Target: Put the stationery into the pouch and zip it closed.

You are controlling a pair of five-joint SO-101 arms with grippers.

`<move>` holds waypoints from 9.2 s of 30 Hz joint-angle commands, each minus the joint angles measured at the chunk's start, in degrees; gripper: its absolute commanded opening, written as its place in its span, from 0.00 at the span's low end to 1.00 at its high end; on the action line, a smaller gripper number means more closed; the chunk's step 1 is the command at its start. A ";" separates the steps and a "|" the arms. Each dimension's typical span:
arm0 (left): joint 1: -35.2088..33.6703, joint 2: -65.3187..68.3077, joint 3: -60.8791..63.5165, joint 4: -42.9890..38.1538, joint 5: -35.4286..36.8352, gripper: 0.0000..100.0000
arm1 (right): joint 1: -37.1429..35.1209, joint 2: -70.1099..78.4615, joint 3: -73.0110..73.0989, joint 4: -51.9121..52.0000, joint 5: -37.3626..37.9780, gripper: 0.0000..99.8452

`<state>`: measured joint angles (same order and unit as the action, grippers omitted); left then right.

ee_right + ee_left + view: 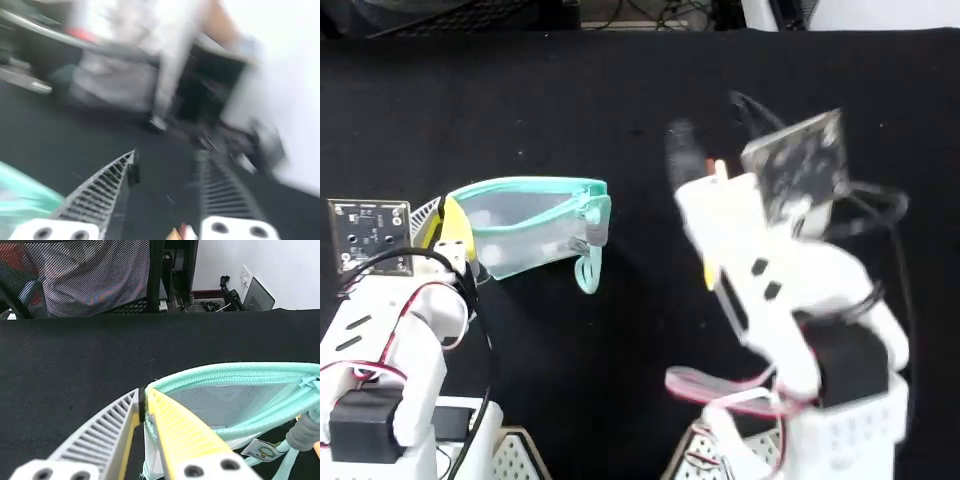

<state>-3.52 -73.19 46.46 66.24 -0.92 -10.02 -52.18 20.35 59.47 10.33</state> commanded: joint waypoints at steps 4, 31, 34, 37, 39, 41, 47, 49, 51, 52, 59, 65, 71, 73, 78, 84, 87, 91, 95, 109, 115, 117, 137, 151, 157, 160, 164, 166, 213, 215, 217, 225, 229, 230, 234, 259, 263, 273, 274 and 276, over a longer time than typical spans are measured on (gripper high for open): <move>0.04 1.85 9.54 1.41 0.26 0.03 | 6.07 17.10 24.04 -12.66 -0.79 0.10; 0.04 1.85 9.89 1.41 0.26 0.03 | 5.01 55.60 14.11 -16.97 0.18 0.12; 0.04 1.85 9.89 1.23 0.26 0.03 | 4.75 55.69 14.64 -16.00 5.19 0.09; 0.04 1.85 9.89 1.14 0.35 0.03 | 5.01 55.08 15.08 -12.75 7.74 0.03; 0.04 1.85 9.89 1.14 0.35 0.03 | 4.84 53.76 14.99 -9.32 7.74 0.01; 0.04 1.85 9.89 1.14 0.35 0.03 | 3.78 51.38 16.13 -5.71 7.74 0.01; 0.04 1.85 9.89 1.14 0.35 0.03 | -2.37 41.71 27.65 -0.44 8.18 0.01; 0.04 1.85 9.89 1.14 0.35 0.03 | -3.25 37.85 31.60 -0.44 8.18 0.01; 0.04 1.85 9.89 1.14 0.35 0.03 | -3.34 34.15 34.59 -0.44 8.18 0.01; 0.04 1.85 9.89 1.14 0.35 0.03 | -3.25 32.66 35.65 -0.18 8.18 0.01; 0.04 1.85 9.89 1.14 0.35 0.03 | -3.25 28.79 32.04 7.74 12.92 0.18; 0.04 1.85 9.89 1.14 0.35 0.03 | -3.34 28.70 24.92 9.23 14.15 0.19; 0.04 1.85 9.89 1.14 0.35 0.03 | -8.44 28.88 21.32 5.80 12.04 0.18; 0.04 1.85 9.89 1.05 0.35 0.03 | -11.25 29.32 21.41 3.96 9.76 0.18; 0.04 1.85 9.89 1.05 0.35 0.03 | -13.45 37.32 20.88 -1.49 7.56 0.18; 0.04 1.85 9.89 1.14 0.44 0.03 | -13.27 51.03 14.20 -3.87 6.42 0.18; 0.04 1.85 9.89 1.14 0.44 0.03 | -13.27 56.40 9.98 -3.87 6.51 0.18; 0.04 1.85 9.89 1.14 0.35 0.03 | -13.19 62.20 6.55 -3.87 6.51 0.17; 0.04 1.85 9.89 1.14 0.26 0.03 | -13.19 64.84 4.88 -3.78 6.59 0.01; 0.04 1.85 9.89 1.32 0.18 0.03 | -3.16 23.08 5.76 10.73 6.59 0.01; 0.04 1.85 9.89 1.32 0.18 0.03 | -4.75 -0.40 5.41 10.55 6.24 0.01; 0.04 1.85 9.89 1.32 0.18 0.03 | -7.03 -6.55 5.85 8.53 6.15 0.01; 0.04 1.85 9.98 1.14 0.18 0.03 | -35.08 -12.79 13.85 -33.05 6.07 0.01; 0.04 1.85 9.89 1.05 0.09 0.03 | -40.53 -9.45 2.24 -32.62 6.24 0.01; 0.04 1.85 9.89 1.05 0.09 0.03 | -40.79 -9.45 1.54 -27.16 5.98 0.01; 0.04 1.85 9.89 1.05 0.09 0.03 | -40.79 -9.80 4.18 -26.11 3.16 0.01; 0.04 1.85 9.89 1.14 0.09 0.03 | -40.62 -9.80 10.07 -26.55 0.44 0.01; 0.04 1.85 9.89 1.14 0.09 0.03 | -40.53 -9.71 13.14 -26.55 0.79 0.01; 0.04 1.85 9.98 1.23 0.09 0.03 | 9.23 53.49 -0.40 -5.54 4.04 0.18; 0.04 1.85 9.98 1.23 0.09 0.03 | 9.14 60.26 -2.95 -8.70 4.04 0.18; 0.04 1.85 9.98 1.23 0.09 0.03 | 9.05 65.27 -5.41 -10.99 4.04 0.18; 0.04 1.85 9.98 1.32 0.09 0.03 | 9.23 73.63 -8.66 -14.86 4.57 0.18; 0.04 1.85 9.98 1.32 0.09 0.03 | 8.97 73.45 -8.40 -14.42 4.57 0.16; 0.04 1.85 9.98 1.32 0.09 0.03 | 8.97 73.45 -8.40 -13.80 4.75 0.12; 0.04 1.85 9.98 1.32 0.09 0.03 | 8.97 72.40 -8.13 -9.93 6.59 0.02; 0.04 1.85 9.98 1.14 0.09 0.04 | 0.44 23.78 33.01 -1.32 14.24 0.22; 0.04 1.85 9.98 1.14 0.09 0.04 | -4.31 28.18 28.18 -1.41 9.58 0.20; 0.04 1.85 9.98 1.32 0.09 0.04 | -2.90 51.56 13.76 -1.67 8.26 0.18; 0.04 1.85 9.98 1.32 0.09 0.04 | -2.20 53.32 12.62 -1.76 8.70 0.15; 0.04 1.85 9.98 1.32 0.09 0.04 | -1.23 56.40 10.77 -1.76 10.64 0.11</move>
<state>-3.52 -73.19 46.46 66.24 -0.84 -12.84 1.19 35.74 57.89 19.03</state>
